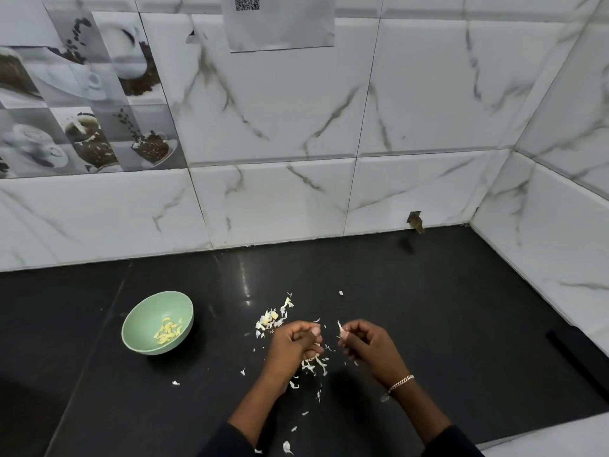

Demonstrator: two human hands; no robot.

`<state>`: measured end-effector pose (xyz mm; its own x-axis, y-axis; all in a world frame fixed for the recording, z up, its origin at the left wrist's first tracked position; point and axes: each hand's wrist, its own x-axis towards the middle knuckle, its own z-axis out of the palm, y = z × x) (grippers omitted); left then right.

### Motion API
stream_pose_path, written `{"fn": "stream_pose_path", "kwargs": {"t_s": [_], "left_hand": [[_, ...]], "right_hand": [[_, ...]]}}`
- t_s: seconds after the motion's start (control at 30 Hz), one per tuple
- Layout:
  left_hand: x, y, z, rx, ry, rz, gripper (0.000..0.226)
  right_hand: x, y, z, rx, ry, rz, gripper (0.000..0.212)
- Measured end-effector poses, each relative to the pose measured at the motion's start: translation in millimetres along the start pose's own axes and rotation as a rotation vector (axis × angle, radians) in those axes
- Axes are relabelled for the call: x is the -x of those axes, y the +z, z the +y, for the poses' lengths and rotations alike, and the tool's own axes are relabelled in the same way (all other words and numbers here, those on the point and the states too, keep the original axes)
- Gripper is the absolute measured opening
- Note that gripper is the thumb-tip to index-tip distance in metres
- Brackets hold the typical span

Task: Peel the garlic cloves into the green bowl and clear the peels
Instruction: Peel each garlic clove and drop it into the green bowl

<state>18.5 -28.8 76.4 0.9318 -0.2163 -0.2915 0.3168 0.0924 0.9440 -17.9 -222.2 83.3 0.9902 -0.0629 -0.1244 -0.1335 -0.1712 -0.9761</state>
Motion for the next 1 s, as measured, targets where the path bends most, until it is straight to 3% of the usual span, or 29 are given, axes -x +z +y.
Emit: {"fn": "stream_pose_path", "kwargs": {"t_s": [0.17,0.43,0.6,0.73,0.87,1.0], "left_hand": [[7,2,18,0.083,0.045,-0.105,0.017],[13,-16,32,0.063,0.145,0.032,0.007],[14,-28,41,-0.002,0.182,0.13,0.005],[14,-38,46,-0.09,0.23,0.24,0.005],[17,-42,48,-0.282,0.307,0.326,0.009],[22,-39,49,-0.393,0.367,0.355,0.012]], "right_hand": [[-11,21,-21,-0.184,-0.052,-0.077,0.01],[-22,48,-38,-0.307,-0.009,-0.039,0.017],[-29,57,-45,-0.193,-0.026,-0.078,0.009],[-32,60,-47,0.03,-0.061,-0.016,0.034],[-29,67,-53,0.003,-0.06,-0.025,0.011],[-30,75,-57,0.096,-0.08,-0.037,0.006]]}}
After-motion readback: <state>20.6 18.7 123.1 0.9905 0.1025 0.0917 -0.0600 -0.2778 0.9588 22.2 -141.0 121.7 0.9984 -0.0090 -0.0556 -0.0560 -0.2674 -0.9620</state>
